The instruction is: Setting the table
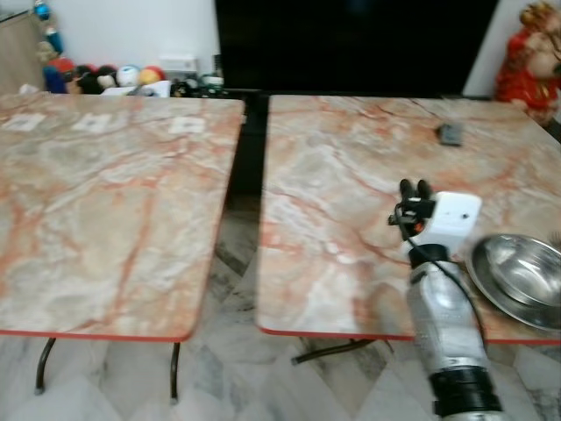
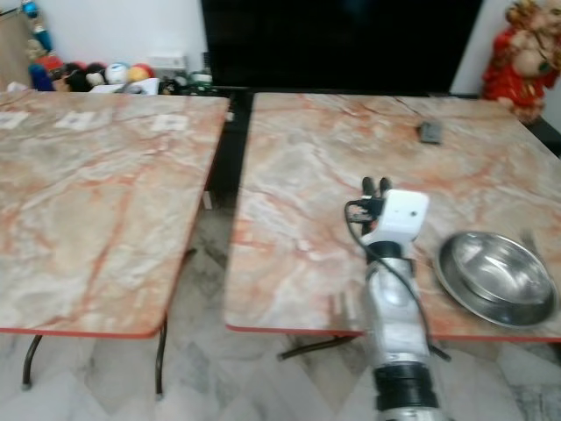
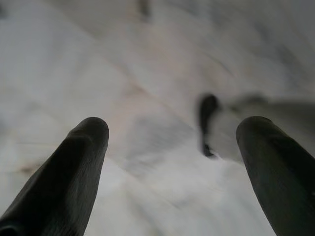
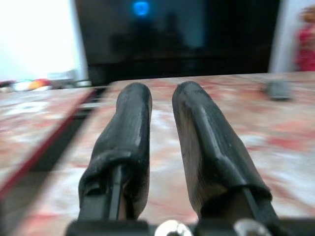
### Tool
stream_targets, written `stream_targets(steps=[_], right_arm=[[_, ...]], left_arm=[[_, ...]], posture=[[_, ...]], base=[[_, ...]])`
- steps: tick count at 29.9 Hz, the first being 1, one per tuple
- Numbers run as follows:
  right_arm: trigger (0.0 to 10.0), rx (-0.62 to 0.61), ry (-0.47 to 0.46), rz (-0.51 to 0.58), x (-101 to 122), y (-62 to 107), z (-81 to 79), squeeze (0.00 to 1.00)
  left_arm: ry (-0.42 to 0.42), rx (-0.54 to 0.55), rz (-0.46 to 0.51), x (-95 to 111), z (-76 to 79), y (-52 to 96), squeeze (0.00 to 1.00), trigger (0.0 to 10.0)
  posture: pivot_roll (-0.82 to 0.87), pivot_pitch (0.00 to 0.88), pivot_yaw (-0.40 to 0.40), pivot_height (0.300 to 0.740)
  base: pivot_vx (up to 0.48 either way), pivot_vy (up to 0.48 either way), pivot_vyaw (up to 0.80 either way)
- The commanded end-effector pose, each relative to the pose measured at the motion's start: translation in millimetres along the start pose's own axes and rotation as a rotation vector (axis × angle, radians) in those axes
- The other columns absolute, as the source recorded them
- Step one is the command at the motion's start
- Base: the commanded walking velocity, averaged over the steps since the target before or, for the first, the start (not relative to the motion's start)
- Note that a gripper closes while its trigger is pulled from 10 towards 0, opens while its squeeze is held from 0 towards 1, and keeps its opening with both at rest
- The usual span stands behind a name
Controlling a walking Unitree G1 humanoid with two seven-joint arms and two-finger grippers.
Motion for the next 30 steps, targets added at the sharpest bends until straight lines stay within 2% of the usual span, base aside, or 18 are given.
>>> stream_targets(steps=[1,14,19,30], right_arm=[[10.0,-0.029,0.013,0.009,3.4,-0.1,11.1,0.0],[10.0,-0.006,0.033,-0.007,-0.8,0.9,6.1,0.0],[10.0,0.004,0.032,-0.006,-0.5,0.4,3.3,0.0],[10.0,0.007,0.024,-0.014,-2.5,0.5,3.0,0.0]], left_arm=[[0.019,-0.022,-0.04,-12.1,7.5,2.1,0.0,10.0],[0.026,-0.031,-0.029,-9.7,16.2,0.5,0.0,10.0],[0.028,-0.03,-0.028,-8.6,17.2,0.0,0.0,10.0],[0.03,-0.028,-0.025,-8.3,16.7,0.1,0.0,10.0]], posture=[[0.01,0.033,0.011,0.74],[0.03,0.056,0.004,0.74],[0.03,0.061,0.004,0.74],[0.03,0.068,0.003,0.74]], base=[[0.0,0.48,0.0],[0.0,0.475,0.04],[0.0,0.429,0.55],[0.0,0.411,0.0]])
Point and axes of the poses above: a point about 5 cm out from each wrist's last joint towards the gripper, its own y axis pointing back from the gripper into the wrist, its own x axis along the axis of the wrist's last joint, z = x × y, the point moved 1 cm from there along -y, pointing out of the wrist towards the gripper, and after that the axes turned 2 degrees about -y, right-handed, at the moved point
